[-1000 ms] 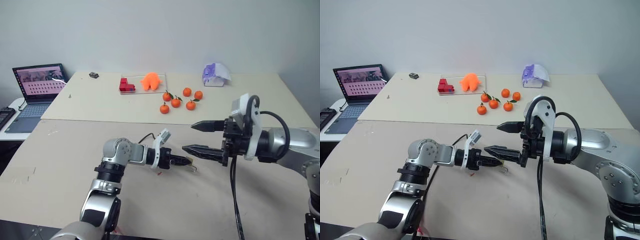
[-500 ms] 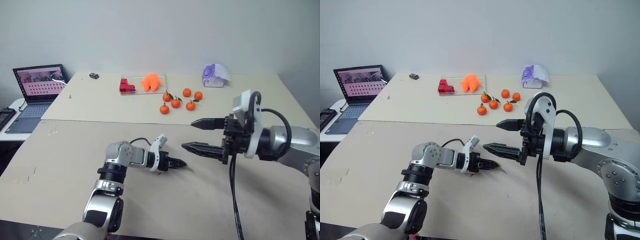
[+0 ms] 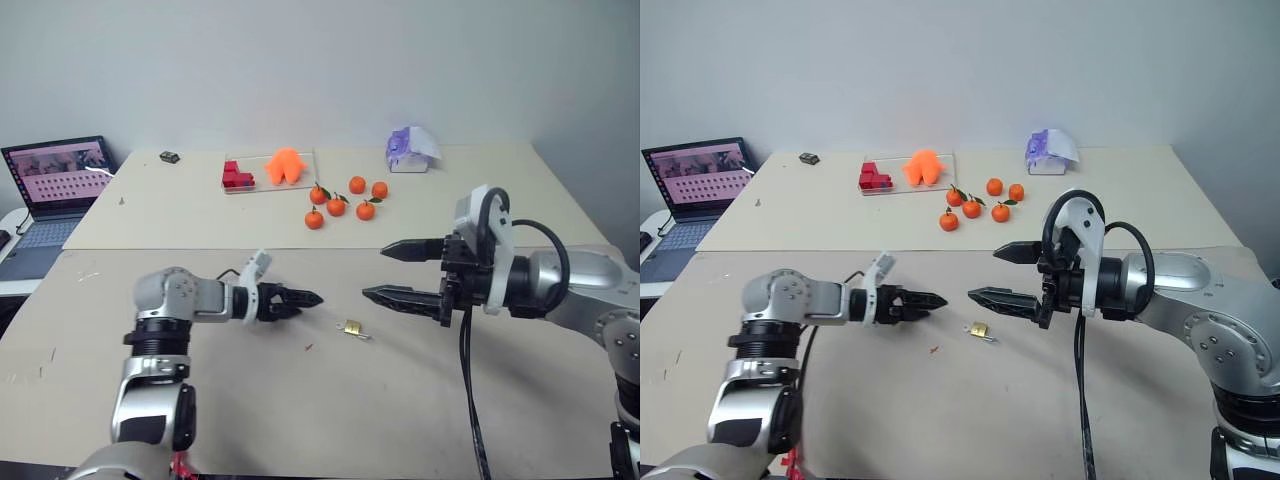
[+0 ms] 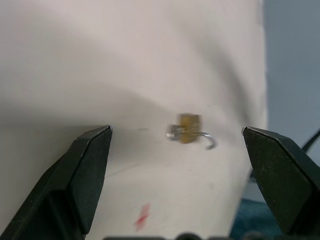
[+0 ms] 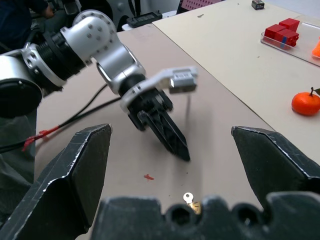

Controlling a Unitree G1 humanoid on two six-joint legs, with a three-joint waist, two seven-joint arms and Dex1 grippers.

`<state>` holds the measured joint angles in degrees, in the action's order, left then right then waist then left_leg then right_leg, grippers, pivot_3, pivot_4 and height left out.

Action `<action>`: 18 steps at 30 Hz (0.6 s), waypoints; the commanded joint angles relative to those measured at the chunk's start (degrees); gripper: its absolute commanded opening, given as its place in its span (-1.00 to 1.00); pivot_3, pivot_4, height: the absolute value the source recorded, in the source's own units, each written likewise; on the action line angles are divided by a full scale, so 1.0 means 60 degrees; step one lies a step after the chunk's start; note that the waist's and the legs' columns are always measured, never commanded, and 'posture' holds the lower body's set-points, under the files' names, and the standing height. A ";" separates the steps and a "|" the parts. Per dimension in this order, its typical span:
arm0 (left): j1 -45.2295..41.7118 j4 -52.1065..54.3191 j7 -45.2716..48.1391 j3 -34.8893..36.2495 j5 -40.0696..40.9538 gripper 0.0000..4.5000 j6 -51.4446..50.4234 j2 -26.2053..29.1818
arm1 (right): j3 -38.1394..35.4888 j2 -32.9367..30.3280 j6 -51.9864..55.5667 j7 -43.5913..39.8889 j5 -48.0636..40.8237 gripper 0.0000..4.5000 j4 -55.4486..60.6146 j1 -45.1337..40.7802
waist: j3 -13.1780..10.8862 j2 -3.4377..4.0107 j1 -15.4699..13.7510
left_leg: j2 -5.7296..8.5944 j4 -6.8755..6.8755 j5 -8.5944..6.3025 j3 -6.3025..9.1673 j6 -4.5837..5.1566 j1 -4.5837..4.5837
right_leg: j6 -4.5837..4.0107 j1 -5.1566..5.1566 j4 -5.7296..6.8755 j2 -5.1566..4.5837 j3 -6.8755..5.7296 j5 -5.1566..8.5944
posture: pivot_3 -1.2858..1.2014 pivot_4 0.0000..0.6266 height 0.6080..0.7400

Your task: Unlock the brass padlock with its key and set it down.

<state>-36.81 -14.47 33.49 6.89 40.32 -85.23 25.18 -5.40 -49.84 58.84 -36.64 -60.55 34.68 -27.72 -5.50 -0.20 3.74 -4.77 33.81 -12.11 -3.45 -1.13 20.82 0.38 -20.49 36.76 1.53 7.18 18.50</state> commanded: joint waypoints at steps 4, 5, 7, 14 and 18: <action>0.0914 0.2573 0.3781 -0.2158 -0.1374 0.99 0.5417 0.2318 | -0.0098 -0.0756 -0.0186 -0.1123 0.0355 1.00 0.0113 0.0284 | 0.0000 0.0013 -0.0166 | 0.0006 -0.0004 0.0030 -0.0004 -0.0067 0.0038 | -0.0020 -0.0049 -0.0011 -0.0022 0.0003 0.0003 | 0.03 -0.52 0.35; 0.0950 0.2852 0.4121 -0.2207 -0.1560 0.99 0.6174 0.2453 | -0.0059 -0.1154 -0.0182 -0.1484 0.0502 1.00 0.0234 0.0568 | -0.0001 0.0012 -0.0262 | 0.0012 -0.0003 0.0033 -0.0006 -0.0071 0.0055 | -0.0036 -0.0075 -0.0007 -0.0033 0.0001 -0.0006 | 0.03 -0.52 0.35; 0.0934 0.3492 0.4515 -0.2306 -0.1827 0.99 0.6951 0.2758 | 0.0225 -0.2224 -0.0604 -0.2315 0.1404 1.00 0.0513 0.1328 | -0.0007 0.0002 -0.0493 | 0.0013 0.0003 0.0033 -0.0005 -0.0070 0.0088 | -0.0089 -0.0088 -0.0020 -0.0037 -0.0007 -0.0032 | 0.03 -0.52 0.35; 0.1239 0.4218 0.4885 -0.2102 -0.2542 0.99 0.9259 0.2957 | -0.0637 -0.3104 -0.1648 -0.2700 0.3167 1.00 -0.0507 0.2884 | -0.0004 0.0004 -0.0516 | 0.0059 0.0022 0.0005 -0.0010 -0.0018 0.0159 | -0.0094 -0.0087 -0.0068 -0.0097 -0.0013 -0.0027 | 0.03 -0.52 0.35; 0.0962 0.4636 0.4678 -0.1991 -0.2178 0.99 0.8800 0.2704 | -0.1319 -0.2972 -0.1977 -0.2803 0.3416 1.00 -0.1096 0.3281 | -0.0005 0.0002 -0.0514 | 0.0060 0.0043 0.0001 -0.0003 -0.0007 0.0189 | -0.0054 -0.0088 -0.0066 -0.0092 -0.0025 -0.0006 | 0.03 -0.52 0.35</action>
<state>-28.86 10.97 62.26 -7.04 25.57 -31.30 41.83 -9.93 -68.02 49.41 -52.90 -40.64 28.17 -7.57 -5.53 -0.19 0.66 -4.40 34.12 -12.13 -3.47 -1.14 21.96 0.08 -21.02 36.39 0.97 7.04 18.48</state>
